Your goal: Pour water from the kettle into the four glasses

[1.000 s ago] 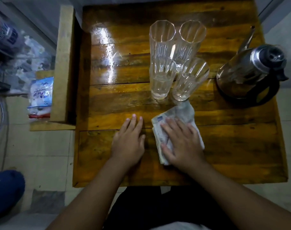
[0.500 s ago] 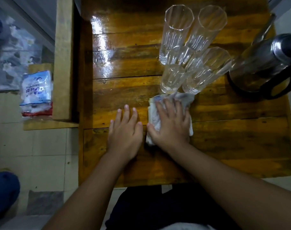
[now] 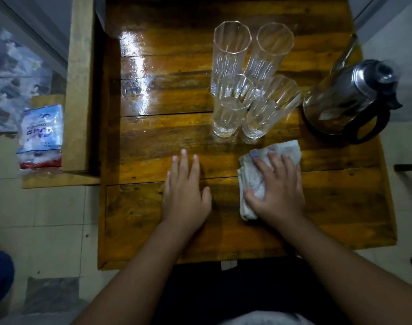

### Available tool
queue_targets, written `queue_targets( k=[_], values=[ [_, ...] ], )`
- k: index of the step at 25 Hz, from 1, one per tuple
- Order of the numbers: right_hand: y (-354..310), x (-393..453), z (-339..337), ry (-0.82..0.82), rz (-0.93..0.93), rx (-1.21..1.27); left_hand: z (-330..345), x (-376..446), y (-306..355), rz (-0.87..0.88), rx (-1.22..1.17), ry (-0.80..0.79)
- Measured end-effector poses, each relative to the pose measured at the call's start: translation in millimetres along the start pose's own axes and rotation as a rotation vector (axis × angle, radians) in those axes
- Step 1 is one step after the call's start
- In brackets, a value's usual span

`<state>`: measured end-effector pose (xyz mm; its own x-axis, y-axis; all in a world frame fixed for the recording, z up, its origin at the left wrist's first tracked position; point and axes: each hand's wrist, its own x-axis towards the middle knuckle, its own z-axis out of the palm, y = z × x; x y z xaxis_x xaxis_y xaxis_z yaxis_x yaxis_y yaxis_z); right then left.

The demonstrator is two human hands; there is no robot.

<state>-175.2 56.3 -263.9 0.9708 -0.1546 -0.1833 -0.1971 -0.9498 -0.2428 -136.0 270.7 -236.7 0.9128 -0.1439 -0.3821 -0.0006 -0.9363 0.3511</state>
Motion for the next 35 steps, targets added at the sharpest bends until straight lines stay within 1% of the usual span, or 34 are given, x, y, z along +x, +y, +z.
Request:
queue_targets(
  k=[2,3,4,6,9,11,13,15,18,20,27,30,33,35],
  values=[
    [-21.1,11.7,4.6,0.029,0.105,0.032,11.4,-1.3,16.2,0.07,0.005,-0.037],
    [-32.9,13.5,7.9,0.032,0.118,0.024,16.3,-0.5,21.5,0.074,0.017,-0.044],
    [-41.5,12.3,11.0,0.029,0.082,0.008,19.2,1.4,24.7,0.058,0.022,-0.038],
    [-37.7,5.0,11.1,0.001,-0.075,-0.01,22.0,5.8,32.0,-0.007,-0.005,-0.017],
    [1.7,-1.3,-0.4,-0.033,-0.302,0.017,23.1,6.0,48.8,-0.098,-0.053,0.02],
    [34.5,-2.7,-9.0,-0.058,-0.354,0.011,29.9,-1.1,69.6,-0.089,-0.059,0.048],
    [69.1,-1.9,-18.0,-0.067,-0.301,-0.003,40.5,-10.2,91.9,-0.02,-0.043,0.035],
    [109.0,-1.1,-29.1,-0.056,-0.188,0.0,52.5,-14.0,110.6,0.031,0.001,0.013],
    [159.4,-2.3,-42.8,-0.04,-0.066,-0.014,64.7,-9.6,124.3,0.042,0.077,-0.027],
    [173.7,-2.9,-46.2,-0.046,-0.049,-0.013,68.5,-7.1,126.4,0.028,0.105,-0.048],
    [168.5,-2.2,-42.7,-0.052,-0.047,-0.05,67.1,-6.3,127.2,0.015,0.108,-0.065],
    [168.4,-1.6,-46.9,-0.151,-0.031,-0.071,61.7,-7.3,127.2,0.021,0.099,-0.108],
    [157.9,2.7,-62.1,-0.242,-0.013,-0.136,39.6,1.4,131.0,0.023,0.095,-0.173],
    [141.1,-3.2,-81.4,-0.187,-0.011,-0.057,19.5,-4.6,140.1,0.073,0.101,-0.115]
  ],
)
